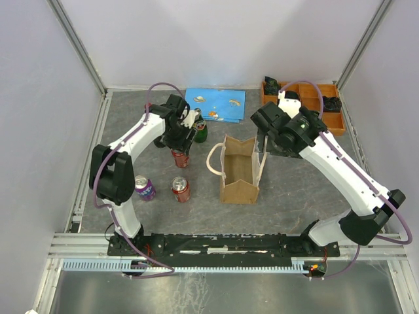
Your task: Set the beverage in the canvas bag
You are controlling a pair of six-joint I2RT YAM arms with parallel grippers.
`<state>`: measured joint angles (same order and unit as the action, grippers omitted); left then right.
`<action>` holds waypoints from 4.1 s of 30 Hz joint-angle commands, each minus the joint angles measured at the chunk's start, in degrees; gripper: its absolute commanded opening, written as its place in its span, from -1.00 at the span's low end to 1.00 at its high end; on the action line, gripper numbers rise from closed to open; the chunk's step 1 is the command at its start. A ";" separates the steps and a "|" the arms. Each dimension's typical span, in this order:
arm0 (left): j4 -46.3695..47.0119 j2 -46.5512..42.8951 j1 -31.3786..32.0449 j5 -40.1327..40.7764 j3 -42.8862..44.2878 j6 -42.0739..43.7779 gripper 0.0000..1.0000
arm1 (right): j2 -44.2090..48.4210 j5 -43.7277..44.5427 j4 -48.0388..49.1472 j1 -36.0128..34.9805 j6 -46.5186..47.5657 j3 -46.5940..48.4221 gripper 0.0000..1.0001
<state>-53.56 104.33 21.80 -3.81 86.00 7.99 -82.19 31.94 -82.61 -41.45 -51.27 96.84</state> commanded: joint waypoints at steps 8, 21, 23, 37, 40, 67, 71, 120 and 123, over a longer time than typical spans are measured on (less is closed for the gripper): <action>-4.41 -3.62 -0.32 -0.76 5.31 3.25 -0.95 | 1.60 0.97 0.25 0.50 -1.09 0.11 0.94; -25.50 -1.55 3.29 -11.95 42.83 7.71 -0.95 | 1.76 2.43 0.97 0.77 -1.37 1.53 0.93; -25.82 -1.44 5.55 -13.64 45.85 7.33 -0.95 | 1.91 2.83 0.68 0.82 -1.52 2.04 0.93; -12.35 -3.91 25.12 -16.05 39.36 2.58 -0.95 | 8.27 5.39 0.42 0.88 -3.35 2.57 0.99; -9.33 -3.72 27.06 -15.38 36.09 2.18 -0.95 | 9.74 6.70 -0.98 0.92 -4.11 2.48 0.99; 9.44 6.45 29.26 -4.78 19.82 3.10 -0.95 | 18.08 12.62 -7.79 0.94 -10.26 -1.05 0.99; 11.39 8.11 29.27 -3.96 19.42 2.49 -0.95 | 17.85 12.77 -7.83 0.96 -10.09 -0.88 0.99; 20.21 5.57 29.85 1.27 15.75 -1.36 0.91 | 19.47 12.09 -7.42 1.15 -10.94 -2.93 0.99; 19.29 4.06 29.83 2.34 15.64 -1.13 0.91 | 19.30 11.92 -7.30 1.15 -10.87 -2.81 0.99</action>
<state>-34.74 113.21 51.24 -2.87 99.92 7.97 -62.96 42.68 -90.89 -40.45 -61.69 93.86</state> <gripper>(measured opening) 0.953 0.991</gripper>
